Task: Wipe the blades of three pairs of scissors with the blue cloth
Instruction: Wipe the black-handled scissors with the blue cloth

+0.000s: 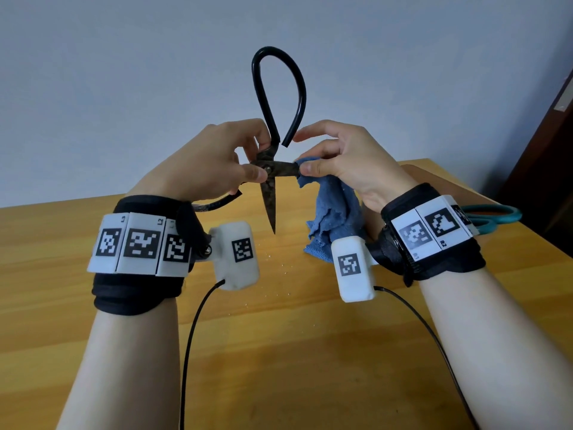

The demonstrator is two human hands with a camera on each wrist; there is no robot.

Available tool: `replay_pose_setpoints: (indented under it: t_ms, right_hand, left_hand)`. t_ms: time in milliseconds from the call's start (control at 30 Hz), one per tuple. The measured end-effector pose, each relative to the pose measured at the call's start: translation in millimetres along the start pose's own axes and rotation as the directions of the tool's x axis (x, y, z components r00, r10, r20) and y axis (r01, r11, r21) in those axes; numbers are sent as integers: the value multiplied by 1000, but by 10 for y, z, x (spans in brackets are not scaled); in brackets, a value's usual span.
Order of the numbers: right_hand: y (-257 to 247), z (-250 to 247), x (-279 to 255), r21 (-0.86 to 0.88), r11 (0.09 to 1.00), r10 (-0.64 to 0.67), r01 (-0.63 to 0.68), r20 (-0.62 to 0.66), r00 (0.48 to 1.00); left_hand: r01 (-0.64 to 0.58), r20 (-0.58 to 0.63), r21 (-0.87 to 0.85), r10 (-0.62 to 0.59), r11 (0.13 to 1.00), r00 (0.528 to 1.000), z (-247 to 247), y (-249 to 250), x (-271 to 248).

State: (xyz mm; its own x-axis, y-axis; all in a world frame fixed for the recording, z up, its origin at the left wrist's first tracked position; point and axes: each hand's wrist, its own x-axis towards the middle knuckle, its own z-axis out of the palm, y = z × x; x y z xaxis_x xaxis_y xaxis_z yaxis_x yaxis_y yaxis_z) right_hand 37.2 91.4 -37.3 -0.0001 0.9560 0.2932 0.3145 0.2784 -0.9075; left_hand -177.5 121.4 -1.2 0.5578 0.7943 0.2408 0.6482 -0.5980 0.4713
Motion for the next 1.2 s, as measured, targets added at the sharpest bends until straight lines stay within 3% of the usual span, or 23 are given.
replay_pose_setpoints:
  t_ms: [167,733,800,900,1000,1100,1200]
  right_hand:
    - [49,-14,14,-48,999,0,-3,-68,998]
    - [41,-108,-11,-56,998,24,-27,-51,998]
    - [79,-122,7,-97,995,23,-32,-100,995]
    - [201,-189,58,-170,984,5,-58,-299,954]
    - [176,-245,56,-58,998,-22,-2,-409,912]
    - [5,-134,14,166,980,-50,105,-307,950]
    - [-75,94,2,142,980,-105,139,-224,969]
  left_hand:
    - [5,3,-24,-5,1000,1000,-43,-62,-32]
    - [18,-15,-58,-19,998,1000,-119,-147,-84]
    - [25,-21,-60,-26,998,999,-132,-156,-93]
    - [46,-37,-24,-47,999,998,-146,-170,-96]
    - [95,-32,35,-94,995,995,-129,-173,-91]
    - [123,-10,52,-123,991,992,-57,-126,-55]
    - [119,-3,54,-119,991,993,11,-39,-2]
